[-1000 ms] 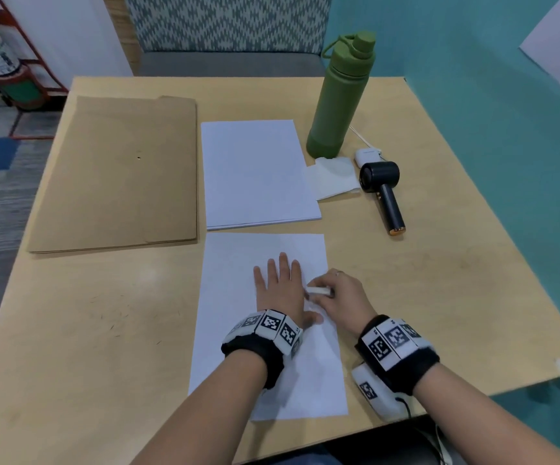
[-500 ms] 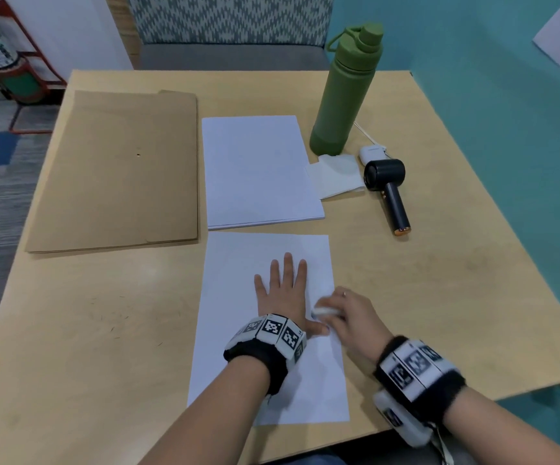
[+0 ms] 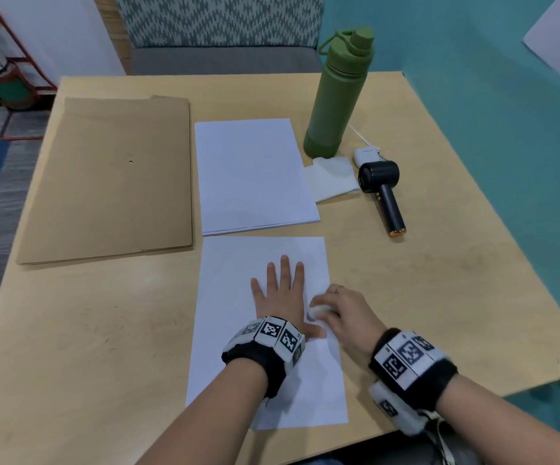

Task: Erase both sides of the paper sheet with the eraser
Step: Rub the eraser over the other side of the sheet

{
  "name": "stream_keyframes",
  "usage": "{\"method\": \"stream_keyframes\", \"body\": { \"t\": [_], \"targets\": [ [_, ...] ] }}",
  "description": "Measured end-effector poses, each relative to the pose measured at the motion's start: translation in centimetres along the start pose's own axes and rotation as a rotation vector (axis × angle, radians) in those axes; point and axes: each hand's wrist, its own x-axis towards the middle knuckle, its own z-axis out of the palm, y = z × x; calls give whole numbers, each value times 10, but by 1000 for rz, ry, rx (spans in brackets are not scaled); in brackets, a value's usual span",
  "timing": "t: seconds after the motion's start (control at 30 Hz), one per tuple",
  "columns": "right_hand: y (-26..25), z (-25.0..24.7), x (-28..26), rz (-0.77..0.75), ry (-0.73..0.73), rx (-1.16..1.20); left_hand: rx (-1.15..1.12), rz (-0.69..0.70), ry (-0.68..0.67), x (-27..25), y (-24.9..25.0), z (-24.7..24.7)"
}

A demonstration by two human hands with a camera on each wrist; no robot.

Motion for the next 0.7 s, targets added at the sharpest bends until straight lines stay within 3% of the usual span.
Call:
{"method": "stream_keyframes", "body": {
  "t": [0.1,0.2,0.37,0.57,0.7],
  "targets": [
    [-1,-9,33,78,108,0,1,6,-9,2,-1,-1],
    [-9,-1,29,114,197,52,1,5,0,2,-2,1],
    [-13,7,0,63,62,97,-7,-5,24,4,-3,3],
    [-4,-10,36,162,224,93,15,25,-5,1,-4,-1],
    [-1,6,-3,75,118,73,28,28,-11,3,-2,-1]
  ]
}}
